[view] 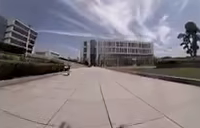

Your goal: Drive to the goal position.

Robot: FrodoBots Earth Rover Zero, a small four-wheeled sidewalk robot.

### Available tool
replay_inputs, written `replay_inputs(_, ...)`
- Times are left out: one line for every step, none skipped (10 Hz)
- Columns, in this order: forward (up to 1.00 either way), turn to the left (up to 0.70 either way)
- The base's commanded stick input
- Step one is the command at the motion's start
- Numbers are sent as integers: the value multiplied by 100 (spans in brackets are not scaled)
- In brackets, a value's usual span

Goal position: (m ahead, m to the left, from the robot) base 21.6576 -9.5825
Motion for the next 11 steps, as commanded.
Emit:
replay_inputs(70,0)
replay_inputs(70,0)
replay_inputs(70,0)
replay_inputs(70,0)
replay_inputs(70,0)
replay_inputs(70,0)
replay_inputs(70,0)
replay_inputs(70,0)
replay_inputs(70,0)
replay_inputs(70,0)
replay_inputs(70,0)
